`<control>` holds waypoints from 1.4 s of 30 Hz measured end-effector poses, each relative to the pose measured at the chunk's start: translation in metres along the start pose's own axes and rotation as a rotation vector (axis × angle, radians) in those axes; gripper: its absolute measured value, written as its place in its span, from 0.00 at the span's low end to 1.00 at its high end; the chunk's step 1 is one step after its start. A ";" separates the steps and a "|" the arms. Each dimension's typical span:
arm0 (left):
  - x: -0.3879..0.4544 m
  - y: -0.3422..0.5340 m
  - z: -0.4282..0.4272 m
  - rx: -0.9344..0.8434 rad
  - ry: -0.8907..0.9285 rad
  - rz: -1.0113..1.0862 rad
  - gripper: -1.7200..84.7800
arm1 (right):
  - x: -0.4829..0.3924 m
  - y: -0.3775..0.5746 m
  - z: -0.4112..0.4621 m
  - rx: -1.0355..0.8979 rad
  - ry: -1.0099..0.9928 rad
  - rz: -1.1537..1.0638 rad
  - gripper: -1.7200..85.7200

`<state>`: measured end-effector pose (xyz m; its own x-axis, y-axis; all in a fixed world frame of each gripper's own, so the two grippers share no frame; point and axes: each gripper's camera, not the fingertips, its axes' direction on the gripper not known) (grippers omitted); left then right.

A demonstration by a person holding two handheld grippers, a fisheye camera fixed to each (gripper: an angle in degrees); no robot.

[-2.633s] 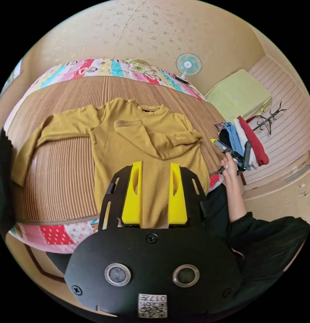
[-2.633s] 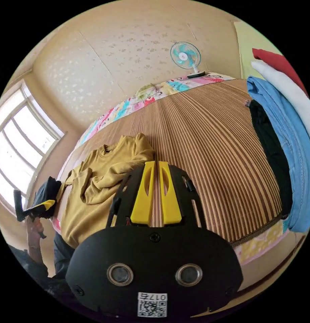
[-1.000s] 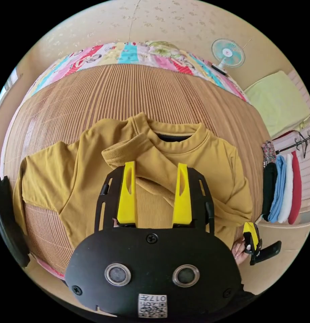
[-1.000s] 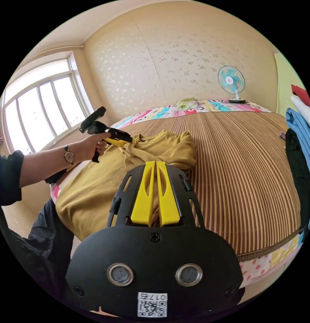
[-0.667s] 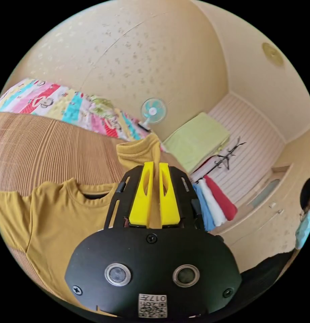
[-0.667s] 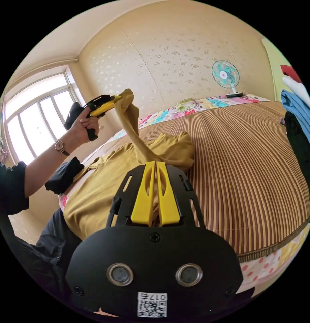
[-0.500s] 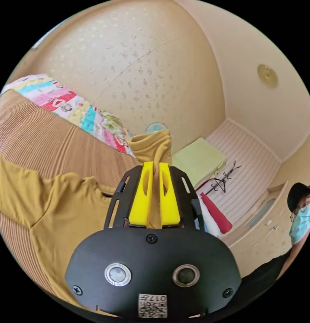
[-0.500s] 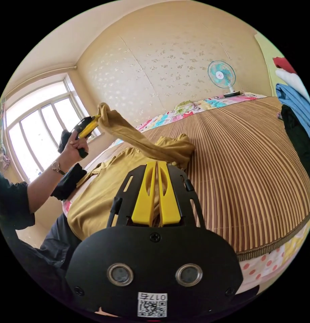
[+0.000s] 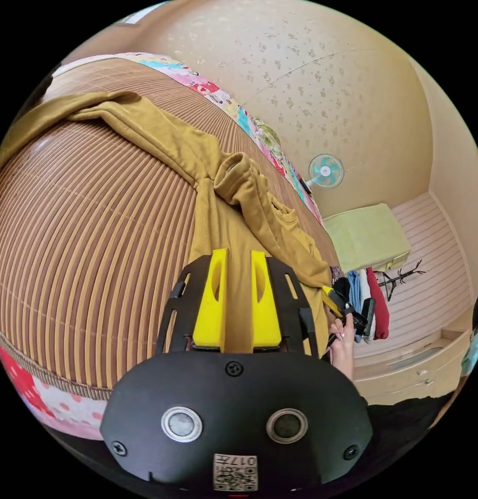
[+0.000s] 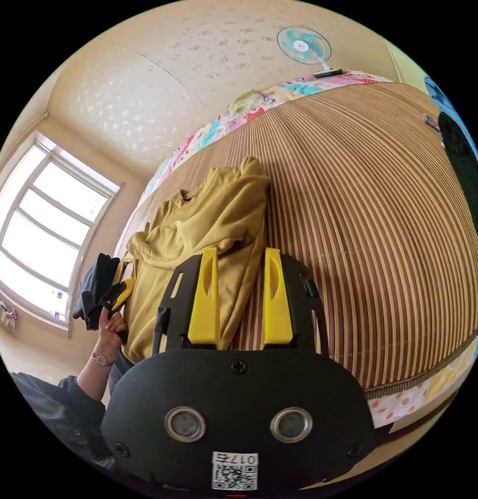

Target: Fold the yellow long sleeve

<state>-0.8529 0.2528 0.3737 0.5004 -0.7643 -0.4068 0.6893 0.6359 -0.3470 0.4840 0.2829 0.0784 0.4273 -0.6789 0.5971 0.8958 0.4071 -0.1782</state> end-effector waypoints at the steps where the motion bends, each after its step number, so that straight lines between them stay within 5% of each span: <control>1: -0.001 0.003 0.000 0.017 -0.001 -0.005 0.09 | -0.003 -0.002 -0.001 -0.001 0.009 -0.005 0.14; 10: -0.018 0.024 0.004 0.078 0.092 -0.097 0.05 | -0.013 -0.056 -0.038 0.098 -0.026 0.024 0.12; 13: -0.012 0.034 0.010 0.097 0.070 -0.096 0.05 | -0.015 -0.101 0.035 -0.311 0.141 -0.073 0.10; 18: 0.006 0.061 0.023 0.135 0.027 -0.099 0.06 | -0.029 -0.128 0.003 -0.119 0.519 -0.154 0.05; 22: 0.019 0.068 0.018 0.101 0.008 -0.067 0.09 | -0.023 -0.114 0.012 -0.214 0.517 -0.094 0.05; 25: 0.018 0.054 -0.017 0.166 -0.114 -0.001 0.10 | -0.048 -0.067 -0.027 0.007 0.543 -0.109 0.04; 28: -0.004 0.008 -0.051 0.168 -0.320 0.045 0.11 | -0.073 -0.013 -0.051 0.123 0.322 -0.180 0.04; 31: -0.039 -0.060 -0.040 -0.068 -0.665 0.047 0.13 | -0.086 0.034 -0.050 0.175 0.052 -0.252 0.03; 33: -0.057 -0.091 -0.002 -0.247 -1.056 0.150 0.12 | -0.074 0.056 -0.031 0.110 -0.121 -0.253 0.03; 36: -0.062 -0.087 0.046 -0.394 -1.256 0.375 0.10 | -0.036 0.080 0.008 -0.027 -0.216 -0.198 0.03; 39: -0.065 -0.072 0.080 -0.481 -1.384 0.477 0.03 | 0.010 0.114 0.000 0.189 -0.458 -0.207 0.03; 42: -0.060 -0.055 0.105 -0.575 -1.500 0.590 0.02 | 0.016 0.106 0.002 0.115 -0.485 -0.235 0.03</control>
<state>-0.8659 0.2524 0.5057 0.8463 0.3610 0.3917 0.1497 0.5446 -0.8252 0.5860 0.3163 0.0703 0.0874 -0.4111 0.9074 0.9297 0.3607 0.0739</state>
